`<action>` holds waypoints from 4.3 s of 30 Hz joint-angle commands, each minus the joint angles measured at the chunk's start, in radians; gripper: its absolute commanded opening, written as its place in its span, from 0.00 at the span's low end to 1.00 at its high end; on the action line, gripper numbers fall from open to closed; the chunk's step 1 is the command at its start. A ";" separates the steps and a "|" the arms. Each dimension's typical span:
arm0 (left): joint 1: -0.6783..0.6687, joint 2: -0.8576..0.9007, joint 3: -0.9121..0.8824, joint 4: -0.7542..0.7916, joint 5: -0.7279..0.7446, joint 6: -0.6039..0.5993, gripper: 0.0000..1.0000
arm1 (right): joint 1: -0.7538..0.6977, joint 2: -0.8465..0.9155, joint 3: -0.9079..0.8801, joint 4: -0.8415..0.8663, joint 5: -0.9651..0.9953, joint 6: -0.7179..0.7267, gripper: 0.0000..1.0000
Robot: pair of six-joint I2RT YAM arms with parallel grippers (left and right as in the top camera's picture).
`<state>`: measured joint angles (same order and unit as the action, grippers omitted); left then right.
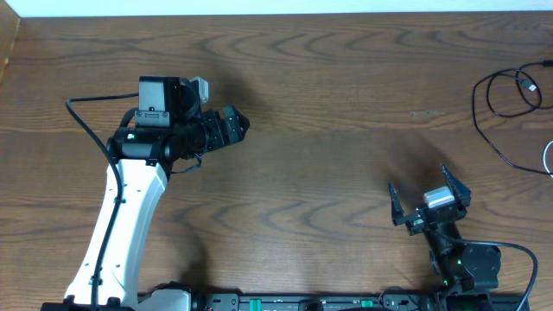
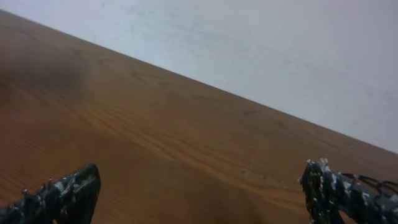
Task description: Untangle cables
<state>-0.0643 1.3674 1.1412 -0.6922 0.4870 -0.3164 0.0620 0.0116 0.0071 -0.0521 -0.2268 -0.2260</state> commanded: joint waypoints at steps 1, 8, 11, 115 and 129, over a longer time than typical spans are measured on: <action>0.003 0.002 -0.008 0.000 -0.010 0.009 0.98 | -0.009 -0.006 -0.002 -0.005 0.008 0.054 0.99; 0.003 0.002 -0.008 0.000 -0.010 0.009 0.98 | -0.009 -0.006 -0.002 -0.005 0.008 0.054 0.99; 0.003 0.002 -0.008 0.000 -0.010 0.009 0.98 | -0.009 -0.006 -0.002 -0.005 0.008 0.054 0.99; 0.066 -1.363 -1.137 0.640 -0.268 0.577 0.98 | -0.009 -0.006 -0.002 -0.005 0.008 0.054 0.99; 0.066 -1.363 -1.137 0.640 -0.268 0.577 0.98 | -0.009 -0.006 -0.002 -0.005 0.008 0.054 0.99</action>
<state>0.0051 0.0105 0.0162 -0.0074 0.2100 0.2661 0.0620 0.0116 0.0071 -0.0521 -0.2268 -0.1875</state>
